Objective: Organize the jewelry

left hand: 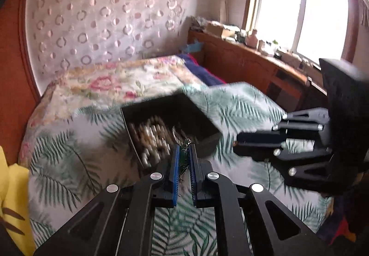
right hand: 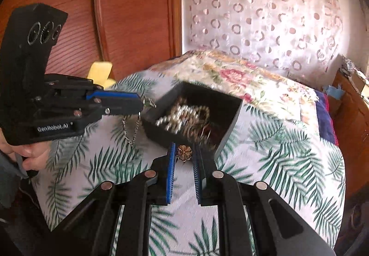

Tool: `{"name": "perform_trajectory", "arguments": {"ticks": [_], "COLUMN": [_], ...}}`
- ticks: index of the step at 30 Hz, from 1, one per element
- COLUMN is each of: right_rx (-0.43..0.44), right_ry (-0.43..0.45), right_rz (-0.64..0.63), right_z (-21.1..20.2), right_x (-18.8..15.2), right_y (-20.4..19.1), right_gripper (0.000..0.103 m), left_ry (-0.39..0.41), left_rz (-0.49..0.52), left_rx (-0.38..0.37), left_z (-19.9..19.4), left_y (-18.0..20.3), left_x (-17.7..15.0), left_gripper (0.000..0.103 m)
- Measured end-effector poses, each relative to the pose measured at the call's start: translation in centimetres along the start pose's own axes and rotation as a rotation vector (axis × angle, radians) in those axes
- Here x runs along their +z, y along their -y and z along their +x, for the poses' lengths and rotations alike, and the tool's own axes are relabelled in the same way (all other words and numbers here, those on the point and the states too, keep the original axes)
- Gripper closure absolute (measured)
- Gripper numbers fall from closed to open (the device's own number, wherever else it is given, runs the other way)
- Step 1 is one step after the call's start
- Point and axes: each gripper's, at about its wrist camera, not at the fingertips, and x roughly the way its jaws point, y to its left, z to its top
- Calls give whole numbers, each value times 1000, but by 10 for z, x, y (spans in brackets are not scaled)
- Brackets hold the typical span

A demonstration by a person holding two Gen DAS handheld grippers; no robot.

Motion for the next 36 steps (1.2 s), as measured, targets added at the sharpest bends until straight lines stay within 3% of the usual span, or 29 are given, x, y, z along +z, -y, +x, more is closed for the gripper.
{"name": "perform_trajectory", "arguments": {"ticks": [8,17,18,19,21,23,27,28,33,36], "right_rx": [-25,-28,-25,-25,-29,-33,-53,-66,-101,-128], "right_ry": [30,12,9,8,11,18,52,67,134,179], "right_rz": [36,72,80,85,94,101,118,125,157,179], "right_z": [20,52,54,56,58,55,39,32,-2,-27], "right_x": [23,25,25,25,24,23,17,15,3,-6], "right_y": [17,34,36,37,38,40,36,34,27,18], "right_gripper": [86,86,83,76,66,65,64,59,48,38], "left_ry": [39,8,7,10,30,39,72,81,135,156], "left_rz": [-16,-62,-70,-82,-97,-96,-79,-74,-60,-57], "left_rx": [59,102,104,103,112,135,180,199,238,254], "left_z": [12,45,46,46,43,40,25,19,-9,-25], "left_y": [-15,-29,-31,-32,-34,-34,-29,-27,-16,-7], "left_x": [40,36,35,34,33,32,28,26,15,5], "left_gripper": [96,94,87,70,51,49,30,23,8,8]}}
